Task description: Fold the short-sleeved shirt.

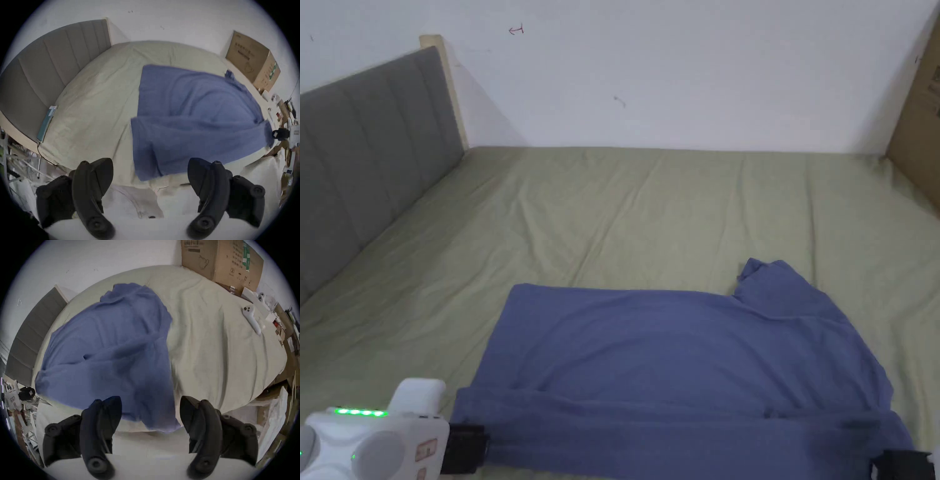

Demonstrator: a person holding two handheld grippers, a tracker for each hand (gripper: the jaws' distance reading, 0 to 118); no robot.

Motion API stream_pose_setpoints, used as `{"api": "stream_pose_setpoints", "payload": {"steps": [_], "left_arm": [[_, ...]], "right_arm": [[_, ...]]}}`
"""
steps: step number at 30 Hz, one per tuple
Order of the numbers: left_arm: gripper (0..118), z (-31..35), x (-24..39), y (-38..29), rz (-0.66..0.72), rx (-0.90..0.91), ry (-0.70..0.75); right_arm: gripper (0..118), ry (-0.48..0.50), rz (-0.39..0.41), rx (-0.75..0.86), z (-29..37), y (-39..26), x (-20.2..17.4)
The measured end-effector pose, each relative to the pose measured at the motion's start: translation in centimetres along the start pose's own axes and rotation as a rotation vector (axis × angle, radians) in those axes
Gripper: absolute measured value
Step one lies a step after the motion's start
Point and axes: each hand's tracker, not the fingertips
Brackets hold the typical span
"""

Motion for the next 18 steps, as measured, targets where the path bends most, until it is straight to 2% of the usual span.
{"api": "stream_pose_setpoints", "payload": {"steps": [1, 2, 3, 4, 5, 7, 9, 12, 14, 15, 16, 17, 18], "left_arm": [[95, 0.9, 0.3, 0.5, 0.013, 0.021, -0.006], [79, 1.6, 0.7, 1.3, 0.026, 0.046, -0.013], [52, 2.3, 0.9, 2.1, 0.029, 0.088, -0.053], [4, 2.7, 1.2, 2.7, 0.03, 0.133, -0.068], [0, 3.0, 1.9, 3.2, 0.029, 0.157, -0.071], [0, 2.4, 2.7, 4.2, 0.005, 0.174, -0.054], [0, 1.6, 3.2, 5.1, 0.006, 0.142, -0.08], [0, 0.5, 3.7, 6.4, 0.03, 0.137, -0.088], [0, 0.1, 4.3, 7.5, 0.029, 0.137, -0.093], [0, -0.2, 4.4, 8.2, 0.026, 0.137, -0.093], [0, -0.6, 4.5, 8.9, 0.018, 0.134, -0.092], [0, -0.9, 4.9, 9.7, 0.012, 0.133, -0.088], [0, -1.3, 5.0, 10.3, 0.005, 0.131, -0.087]], "right_arm": [[74, 0.019, 0.003, 0.033, 0.5, 0.7, -0.1], [59, 0.037, 0.005, 0.052, 0.9, 1.7, -0.3], [33, 0.057, 0.012, 0.075, 1.4, 2.8, -0.5], [0, 0.069, 0.018, 0.104, 1.7, 3.6, -0.8], [0, 0.075, 0.028, 0.119, 1.8, 4.5, -1.3], [0, 0.083, 0.021, 0.148, 1.6, 5.4, -2.4], [0, 0.132, 0.003, 0.117, 0.5, 6.4, -2.8], [0, 0.109, 0.002, 0.11, -1.7, 9.1, -2.8], [0, 0.128, -0.002, 0.109, -2.5, 11.6, -2.8], [14, 0.132, -0.002, 0.118, -2.9, 12.9, -3.0], [58, 0.133, 0.015, 0.128, -3.3, 14.5, -3.2], [88, 0.124, 0.039, 0.127, -3.9, 16.2, -3.4], [96, 0.116, 0.06, 0.115, -4.6, 17.9, -3.5]]}}
